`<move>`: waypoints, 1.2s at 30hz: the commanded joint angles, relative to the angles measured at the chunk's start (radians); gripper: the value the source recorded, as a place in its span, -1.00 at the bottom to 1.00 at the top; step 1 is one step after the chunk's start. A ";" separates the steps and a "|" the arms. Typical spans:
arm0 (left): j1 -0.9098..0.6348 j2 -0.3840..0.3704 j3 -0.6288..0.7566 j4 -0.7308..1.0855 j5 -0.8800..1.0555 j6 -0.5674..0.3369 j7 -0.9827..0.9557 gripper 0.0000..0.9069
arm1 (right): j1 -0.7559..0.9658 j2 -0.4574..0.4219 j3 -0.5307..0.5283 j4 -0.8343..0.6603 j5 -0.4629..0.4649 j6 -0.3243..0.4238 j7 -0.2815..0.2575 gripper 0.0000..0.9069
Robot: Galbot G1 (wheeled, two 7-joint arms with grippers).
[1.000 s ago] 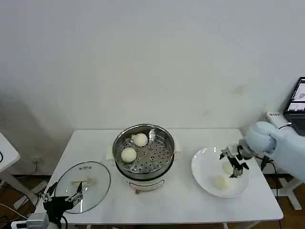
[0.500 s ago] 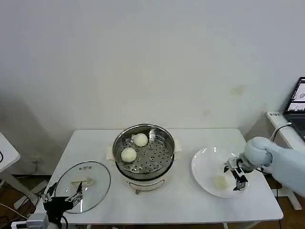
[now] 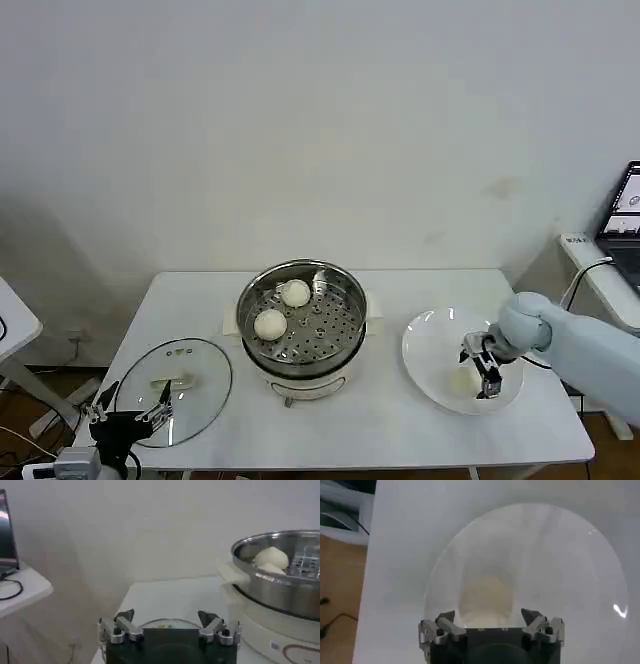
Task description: Take steamed baozi put them in steamer then cover it.
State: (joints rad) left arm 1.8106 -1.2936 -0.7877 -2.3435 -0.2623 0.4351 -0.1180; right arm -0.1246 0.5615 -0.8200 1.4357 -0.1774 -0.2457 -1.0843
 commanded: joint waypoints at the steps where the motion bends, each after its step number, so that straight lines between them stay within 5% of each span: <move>1: 0.000 0.000 0.000 -0.002 0.000 0.000 0.000 1.00 | -0.020 0.017 0.012 -0.018 -0.004 -0.015 0.006 0.64; 5: -0.003 -0.004 0.003 -0.003 0.000 0.000 -0.002 1.00 | -0.016 0.010 0.013 -0.011 0.000 -0.022 0.008 0.40; 13: 0.000 0.004 0.000 -0.014 -0.003 0.006 -0.001 1.00 | 0.020 -0.021 0.012 0.026 0.016 -0.028 -0.005 0.40; 21: -0.012 0.003 -0.004 0.002 -0.016 0.007 -0.004 1.00 | 0.319 -0.014 -0.057 0.030 0.136 -0.035 -0.024 0.42; 29: -0.016 0.001 -0.010 -0.004 -0.017 0.010 0.000 1.00 | 0.706 0.174 -0.274 -0.025 0.264 -0.036 -0.032 0.42; 36: -0.003 0.000 -0.031 -0.012 -0.022 0.009 0.000 1.00 | 0.832 0.360 -0.354 -0.040 0.316 -0.042 -0.035 0.42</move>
State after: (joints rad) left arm 1.8041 -1.2944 -0.8073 -2.3554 -0.2813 0.4438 -0.1187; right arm 0.4282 0.7177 -1.0352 1.4165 0.0484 -0.2857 -1.1164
